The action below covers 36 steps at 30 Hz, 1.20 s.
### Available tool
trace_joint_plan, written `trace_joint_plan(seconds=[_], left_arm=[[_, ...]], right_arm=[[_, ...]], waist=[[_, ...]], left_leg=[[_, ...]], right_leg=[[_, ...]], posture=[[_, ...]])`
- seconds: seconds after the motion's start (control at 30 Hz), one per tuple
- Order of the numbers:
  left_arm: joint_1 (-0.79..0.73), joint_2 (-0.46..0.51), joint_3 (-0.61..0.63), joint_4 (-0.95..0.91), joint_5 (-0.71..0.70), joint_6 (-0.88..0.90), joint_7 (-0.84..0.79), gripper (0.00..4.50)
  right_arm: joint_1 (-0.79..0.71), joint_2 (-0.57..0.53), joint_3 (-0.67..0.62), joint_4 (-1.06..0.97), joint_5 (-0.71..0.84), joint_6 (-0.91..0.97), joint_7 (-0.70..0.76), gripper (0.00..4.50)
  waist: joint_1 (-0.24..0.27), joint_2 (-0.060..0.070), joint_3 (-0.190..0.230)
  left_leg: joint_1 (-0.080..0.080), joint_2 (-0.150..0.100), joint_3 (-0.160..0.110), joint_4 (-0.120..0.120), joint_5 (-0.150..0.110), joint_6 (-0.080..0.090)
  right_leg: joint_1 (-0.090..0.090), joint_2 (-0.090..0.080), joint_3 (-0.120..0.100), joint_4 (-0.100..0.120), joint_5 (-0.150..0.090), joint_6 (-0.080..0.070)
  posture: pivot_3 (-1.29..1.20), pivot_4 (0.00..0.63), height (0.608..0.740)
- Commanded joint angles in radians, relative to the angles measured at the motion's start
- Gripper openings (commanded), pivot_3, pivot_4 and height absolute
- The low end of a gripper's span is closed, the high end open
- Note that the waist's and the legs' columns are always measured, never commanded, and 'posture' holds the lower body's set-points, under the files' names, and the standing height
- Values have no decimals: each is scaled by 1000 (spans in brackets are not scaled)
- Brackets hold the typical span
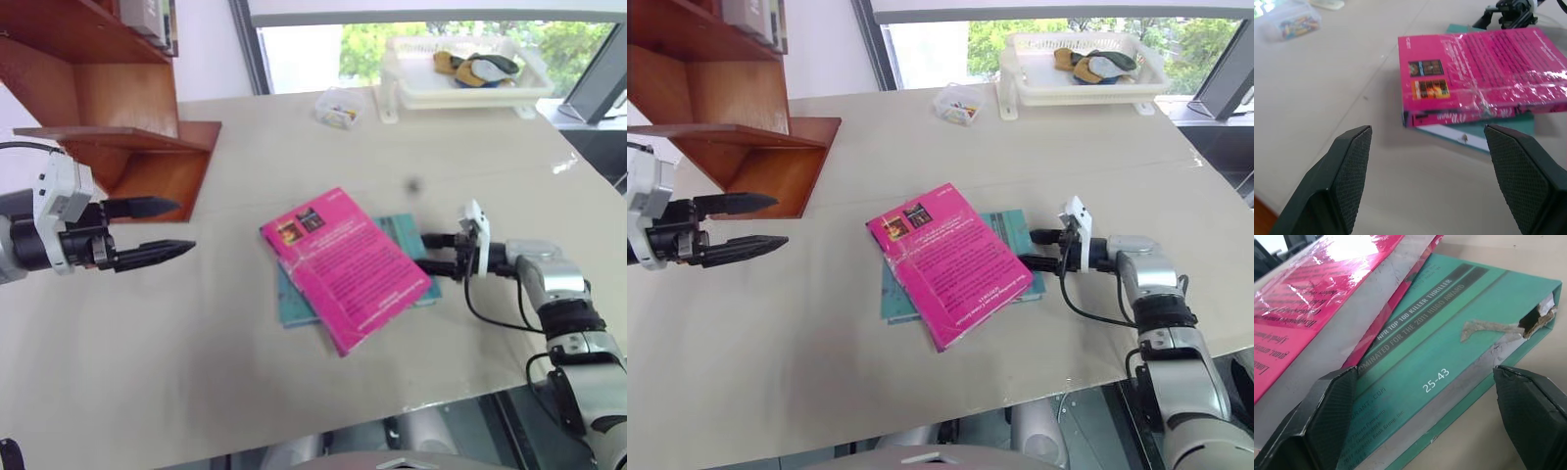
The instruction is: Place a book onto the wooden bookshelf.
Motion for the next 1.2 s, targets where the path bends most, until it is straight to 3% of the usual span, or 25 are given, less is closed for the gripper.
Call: trace_joint_plan(seconds=[0.03,0.3,0.7,0.87,1.2], left_arm=[[17,21,54,-40,-37,22,-24,3871],[41,29,64,-58,-54,49,-46,3871],[40,23,58,-66,-55,52,-42,3871],[66,27,75,-75,-62,54,-54,3871],[84,22,79,-82,-61,53,-53,3871]], right_arm=[[28,-60,-48,30,-31,-7,-103,4500],[91,-156,-98,-115,-2,-3,-151,4500],[95,-155,-169,-150,64,17,-256,4500],[176,-164,-108,-290,51,-32,-192,4500],[238,-141,-69,-495,48,-44,-242,4500]], waist=[[8,0,0],[31,0,0],[27,4,3],[26,6,4],[28,6,4]], left_leg=[[0,0,0,0,0,0],[-1,-1,-2,1,0,0],[-2,-1,-1,0,0,0],[-3,0,-1,-2,0,0],[-3,0,-1,-2,0,0]], right_leg=[[0,0,0,0,0,0],[1,-1,-2,0,0,0],[0,-1,-1,-1,0,0],[-1,0,-1,-2,0,0],[-1,0,-2,-3,0,0]], posture=[[0,150,740],[0,150,740],[0,150,740],[0,150,740],[0,150,740]])
